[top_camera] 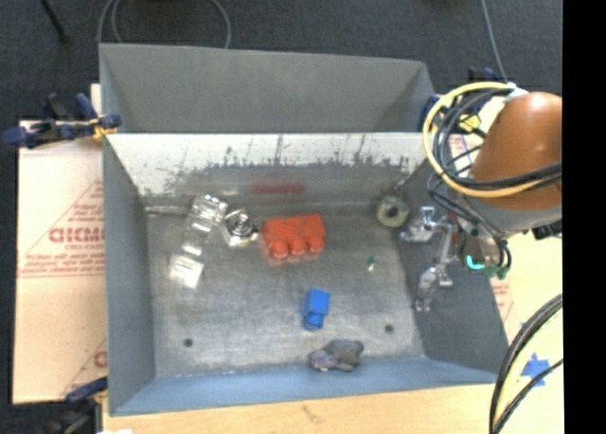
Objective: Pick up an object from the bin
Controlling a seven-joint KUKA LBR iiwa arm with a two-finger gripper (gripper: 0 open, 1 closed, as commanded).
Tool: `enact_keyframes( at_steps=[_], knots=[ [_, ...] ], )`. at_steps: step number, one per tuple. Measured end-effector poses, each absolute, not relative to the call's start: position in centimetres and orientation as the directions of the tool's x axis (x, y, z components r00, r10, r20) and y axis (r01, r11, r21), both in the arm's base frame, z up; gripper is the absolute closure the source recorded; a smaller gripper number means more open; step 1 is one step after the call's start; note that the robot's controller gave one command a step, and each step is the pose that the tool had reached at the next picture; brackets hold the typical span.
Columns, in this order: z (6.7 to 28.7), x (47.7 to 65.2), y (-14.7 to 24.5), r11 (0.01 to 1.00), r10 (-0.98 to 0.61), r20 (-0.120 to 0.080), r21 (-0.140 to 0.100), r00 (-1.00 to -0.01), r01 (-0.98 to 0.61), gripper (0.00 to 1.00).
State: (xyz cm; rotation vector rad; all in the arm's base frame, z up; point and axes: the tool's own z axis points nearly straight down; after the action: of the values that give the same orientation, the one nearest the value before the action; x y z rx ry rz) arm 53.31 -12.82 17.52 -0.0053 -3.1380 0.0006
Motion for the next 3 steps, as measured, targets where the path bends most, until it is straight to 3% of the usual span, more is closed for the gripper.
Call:
enact_keyframes(
  at_steps=[1,2,3],
  knots=[
    [7.1,51.4,-5.1,0.999,-0.042,-0.011,-0.003,-0.999,-0.042,0.0],
    [7.4,49.9,1.3,0.992,-0.125,-0.018,-0.004,-0.992,-0.125,0.0],
    [7.6,50.1,1.3,0.992,-0.125,-0.024,-0.003,-0.992,-0.125,1.0]
  ],
)
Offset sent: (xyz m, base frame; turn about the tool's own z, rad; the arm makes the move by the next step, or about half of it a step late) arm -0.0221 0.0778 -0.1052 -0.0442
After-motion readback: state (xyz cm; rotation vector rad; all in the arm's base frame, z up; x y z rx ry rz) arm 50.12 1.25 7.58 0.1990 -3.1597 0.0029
